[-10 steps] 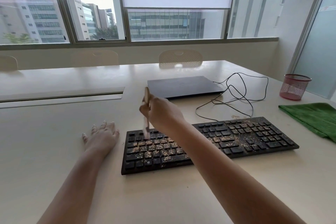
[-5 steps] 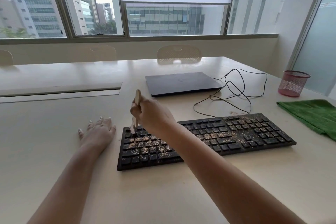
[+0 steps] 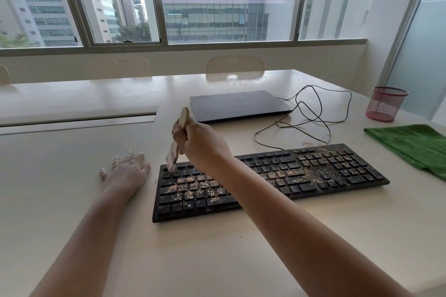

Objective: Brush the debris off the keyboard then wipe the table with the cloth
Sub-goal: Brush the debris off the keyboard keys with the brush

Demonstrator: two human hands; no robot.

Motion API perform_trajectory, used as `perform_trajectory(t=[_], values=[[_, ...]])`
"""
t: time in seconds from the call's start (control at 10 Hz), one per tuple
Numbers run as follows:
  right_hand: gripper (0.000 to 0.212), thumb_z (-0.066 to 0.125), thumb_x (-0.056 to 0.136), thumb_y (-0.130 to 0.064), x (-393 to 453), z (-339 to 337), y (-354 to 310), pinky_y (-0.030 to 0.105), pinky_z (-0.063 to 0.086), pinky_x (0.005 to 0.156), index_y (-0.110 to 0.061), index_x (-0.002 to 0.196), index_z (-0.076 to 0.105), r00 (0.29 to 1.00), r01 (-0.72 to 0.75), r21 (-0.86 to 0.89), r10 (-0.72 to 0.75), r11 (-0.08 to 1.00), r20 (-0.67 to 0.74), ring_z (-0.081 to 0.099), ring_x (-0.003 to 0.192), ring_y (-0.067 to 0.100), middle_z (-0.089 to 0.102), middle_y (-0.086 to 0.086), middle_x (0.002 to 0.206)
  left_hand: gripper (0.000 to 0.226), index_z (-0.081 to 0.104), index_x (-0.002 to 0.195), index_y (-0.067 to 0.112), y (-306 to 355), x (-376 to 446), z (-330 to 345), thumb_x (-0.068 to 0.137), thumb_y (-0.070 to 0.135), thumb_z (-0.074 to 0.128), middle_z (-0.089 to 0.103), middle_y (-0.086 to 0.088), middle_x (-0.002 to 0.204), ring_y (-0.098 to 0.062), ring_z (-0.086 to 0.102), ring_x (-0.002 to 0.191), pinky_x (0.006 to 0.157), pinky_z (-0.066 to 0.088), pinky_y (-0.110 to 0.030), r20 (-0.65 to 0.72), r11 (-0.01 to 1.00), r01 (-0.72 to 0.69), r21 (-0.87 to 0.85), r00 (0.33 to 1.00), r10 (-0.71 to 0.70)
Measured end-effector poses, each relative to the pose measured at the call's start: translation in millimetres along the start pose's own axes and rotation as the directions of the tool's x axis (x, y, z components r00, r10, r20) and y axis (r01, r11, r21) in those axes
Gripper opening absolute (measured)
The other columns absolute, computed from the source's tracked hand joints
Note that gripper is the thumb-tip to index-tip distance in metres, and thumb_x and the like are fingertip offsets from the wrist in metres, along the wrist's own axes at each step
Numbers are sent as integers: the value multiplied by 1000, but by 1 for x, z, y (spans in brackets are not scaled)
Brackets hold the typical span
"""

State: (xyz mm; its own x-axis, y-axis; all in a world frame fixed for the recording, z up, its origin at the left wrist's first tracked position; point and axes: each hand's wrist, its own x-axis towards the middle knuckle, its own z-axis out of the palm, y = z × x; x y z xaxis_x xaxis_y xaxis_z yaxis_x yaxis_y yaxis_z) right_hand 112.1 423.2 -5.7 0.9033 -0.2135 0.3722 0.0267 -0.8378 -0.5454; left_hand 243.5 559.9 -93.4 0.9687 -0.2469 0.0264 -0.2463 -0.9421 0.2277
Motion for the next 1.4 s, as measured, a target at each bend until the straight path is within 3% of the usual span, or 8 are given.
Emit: perform_trajectory(t=[0.4, 0.5, 0.6, 0.8, 0.9, 1.2, 1.3, 1.4], values=[[18, 32, 100, -30, 0, -7, 4, 26, 34, 48, -18, 93, 44, 1000, -17, -111, 18, 994, 2, 50, 55, 14, 56, -3, 69, 50, 24, 147, 28, 0, -1, 0, 99, 43, 27, 12, 4, 158, -25, 7, 146, 115, 4, -52, 6, 1000, -9, -15, 1000, 9], [21, 32, 99, -31, 2, -10, 3, 29, 39, 53, -18, 97, 48, 998, -54, -12, 54, 998, -23, 54, 62, 19, 61, 0, 75, 51, 24, 148, 28, 0, -1, 0, 99, 43, 27, 12, 4, 158, -24, 7, 146, 115, 4, -52, 2, 1000, -3, -14, 1000, 3], [26, 32, 100, -33, 1, -7, 2, 32, 45, 58, -15, 106, 51, 999, -32, -47, 32, 998, 9, 59, 69, 23, 65, 4, 84, 51, 24, 148, 28, 0, 0, 0, 99, 43, 27, 12, 5, 158, -24, 7, 146, 115, 4, -52, 4, 1000, -1, -9, 1000, 1], [21, 34, 99, -29, 4, -12, 5, 31, 44, 58, -16, 98, 50, 996, -79, 0, 79, 997, 41, 54, 64, 18, 60, 1, 76, 51, 24, 148, 28, 0, 0, 0, 99, 43, 27, 12, 5, 158, -24, 7, 146, 115, 3, -53, 10, 1000, 2, -14, 1000, -2], [26, 32, 100, -33, 2, -9, 3, 32, 48, 61, -15, 105, 51, 999, -41, -68, 43, 997, 21, 59, 70, 21, 65, 4, 84, 51, 23, 148, 28, 0, 0, -1, 99, 43, 27, 12, 5, 158, -24, 7, 146, 115, 3, -53, 13, 1000, -1, -7, 1000, 2], [29, 33, 101, -36, -1, -12, -2, 28, 47, 56, -15, 104, 53, 998, 38, -152, -29, 988, 59, 59, 64, 18, 66, 3, 81, 51, 23, 148, 28, 1, -1, -1, 100, 42, 26, 11, 4, 158, -25, 6, 146, 115, 3, -53, 12, 1000, 3, -12, 1000, -3], [32, 33, 101, -37, -2, -30, 6, 27, 50, 55, -14, 96, 54, 989, -1, -272, 42, 962, 145, 54, 56, 13, 60, -1, 73, 50, 25, 148, 26, 2, -4, -2, 100, 41, 27, 12, 3, 158, -26, 7, 146, 115, 5, -53, 9, 1000, -6, 4, 1000, 6], [36, 32, 100, -39, 0, -39, 16, 30, 52, 56, -13, 95, 55, 996, -52, -281, 70, 958, 56, 55, 55, 13, 62, 0, 72, 50, 26, 147, 25, 3, -4, -3, 100, 40, 27, 12, 2, 158, -26, 8, 146, 115, 6, -54, 3, 1000, -8, 1, 1000, 8]])
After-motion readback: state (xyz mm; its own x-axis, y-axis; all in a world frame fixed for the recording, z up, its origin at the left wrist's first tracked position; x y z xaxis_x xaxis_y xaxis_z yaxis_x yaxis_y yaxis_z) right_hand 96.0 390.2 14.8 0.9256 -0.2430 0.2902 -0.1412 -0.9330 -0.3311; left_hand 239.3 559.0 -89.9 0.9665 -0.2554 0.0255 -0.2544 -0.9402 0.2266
